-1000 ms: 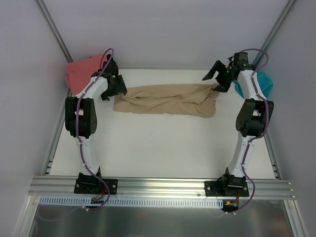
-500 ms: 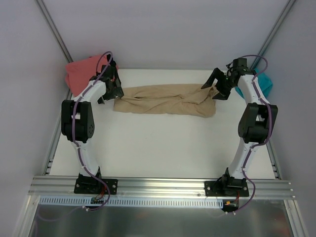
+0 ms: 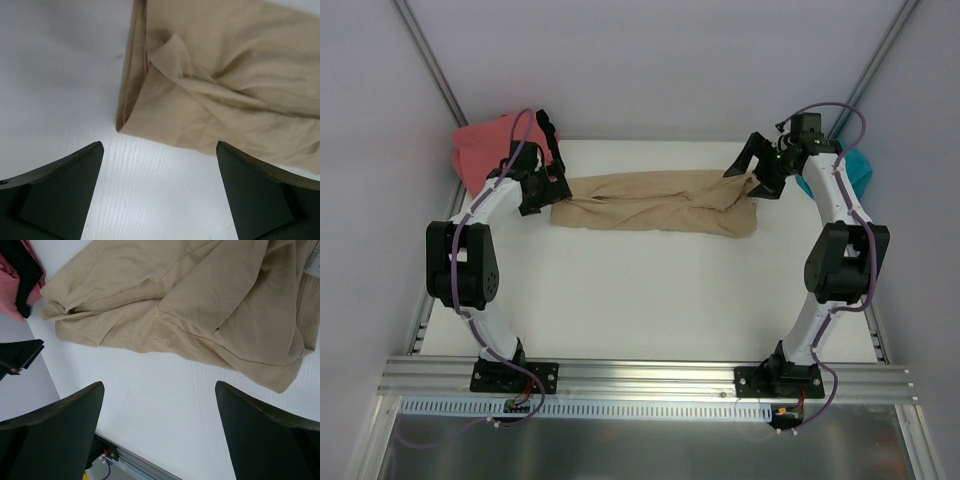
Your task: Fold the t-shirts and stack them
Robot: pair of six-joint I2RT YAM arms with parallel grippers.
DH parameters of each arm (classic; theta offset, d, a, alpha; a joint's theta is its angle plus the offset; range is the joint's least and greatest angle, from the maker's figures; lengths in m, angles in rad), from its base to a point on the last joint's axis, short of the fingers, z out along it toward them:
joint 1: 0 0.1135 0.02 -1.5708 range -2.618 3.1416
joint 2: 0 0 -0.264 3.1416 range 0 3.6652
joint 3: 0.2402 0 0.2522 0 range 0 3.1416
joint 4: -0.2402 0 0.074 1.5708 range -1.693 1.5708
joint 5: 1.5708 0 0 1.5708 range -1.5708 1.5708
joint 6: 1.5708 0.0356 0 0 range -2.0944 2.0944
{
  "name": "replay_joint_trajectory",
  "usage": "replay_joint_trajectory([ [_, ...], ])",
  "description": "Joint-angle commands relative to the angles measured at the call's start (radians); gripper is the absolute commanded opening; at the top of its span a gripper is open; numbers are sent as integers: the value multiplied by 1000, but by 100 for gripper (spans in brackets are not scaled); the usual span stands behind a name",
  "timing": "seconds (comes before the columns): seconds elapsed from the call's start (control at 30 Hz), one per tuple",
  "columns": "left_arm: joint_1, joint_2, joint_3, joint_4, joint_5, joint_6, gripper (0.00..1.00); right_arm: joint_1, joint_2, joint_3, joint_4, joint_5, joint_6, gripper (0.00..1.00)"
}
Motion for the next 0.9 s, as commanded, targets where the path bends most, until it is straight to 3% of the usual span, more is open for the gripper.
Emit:
replay_joint_trajectory([
  [0.0,1,28,-70,80,138,33,99,-3,-71,-25,-9,-21,-20,100],
  [0.6,1,-26,-124,328,58,97,98,-5,-129,-110,-34,-26,-33,100],
  [0.87,6,5,-84,371,48,53,89,-6,-106,-79,-63,-24,-43,99],
])
